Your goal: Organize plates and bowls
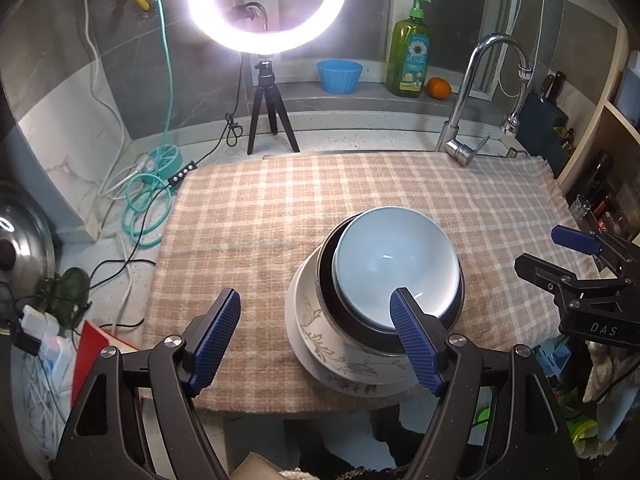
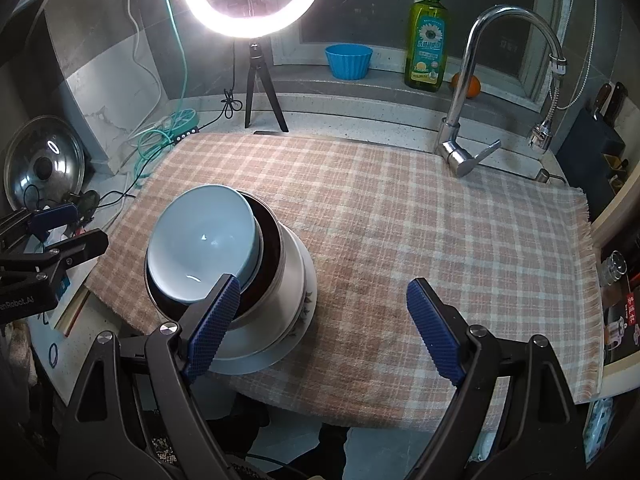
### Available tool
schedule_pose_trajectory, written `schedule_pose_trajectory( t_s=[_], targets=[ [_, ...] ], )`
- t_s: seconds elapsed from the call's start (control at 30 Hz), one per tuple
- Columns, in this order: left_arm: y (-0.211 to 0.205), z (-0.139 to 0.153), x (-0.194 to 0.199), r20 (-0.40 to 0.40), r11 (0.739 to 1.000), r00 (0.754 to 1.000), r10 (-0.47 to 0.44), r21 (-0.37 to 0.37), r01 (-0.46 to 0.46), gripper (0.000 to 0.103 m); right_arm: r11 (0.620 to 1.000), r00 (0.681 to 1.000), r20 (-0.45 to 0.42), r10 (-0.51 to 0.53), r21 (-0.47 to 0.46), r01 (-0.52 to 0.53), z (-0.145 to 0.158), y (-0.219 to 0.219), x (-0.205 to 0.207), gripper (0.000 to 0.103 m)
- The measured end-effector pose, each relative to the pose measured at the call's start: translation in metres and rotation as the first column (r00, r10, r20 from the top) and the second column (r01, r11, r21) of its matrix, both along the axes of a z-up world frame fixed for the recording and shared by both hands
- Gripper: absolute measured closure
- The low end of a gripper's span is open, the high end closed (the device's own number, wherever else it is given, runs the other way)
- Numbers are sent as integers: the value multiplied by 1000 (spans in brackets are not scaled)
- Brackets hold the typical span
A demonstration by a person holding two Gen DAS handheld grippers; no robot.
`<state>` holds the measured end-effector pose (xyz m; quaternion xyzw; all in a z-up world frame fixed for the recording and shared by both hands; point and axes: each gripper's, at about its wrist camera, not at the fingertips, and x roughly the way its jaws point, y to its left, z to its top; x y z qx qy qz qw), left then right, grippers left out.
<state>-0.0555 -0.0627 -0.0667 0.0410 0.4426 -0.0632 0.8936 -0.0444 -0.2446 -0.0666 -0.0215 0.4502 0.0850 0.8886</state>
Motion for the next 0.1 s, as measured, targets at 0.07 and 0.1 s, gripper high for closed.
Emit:
schedule_pose_trajectory(
  t_s=[0.07,0.1],
  targets=[
    [1,1,0,11,1000,1000,3,-1,-3,26,1000,1000,-3,-1,4,1,-1,-1,3,15],
    [1,1,1,12,1000,1000,4,-1,-4,26,1000,1000,-2,1,3,-1,-1,-1,4,15]
  ],
)
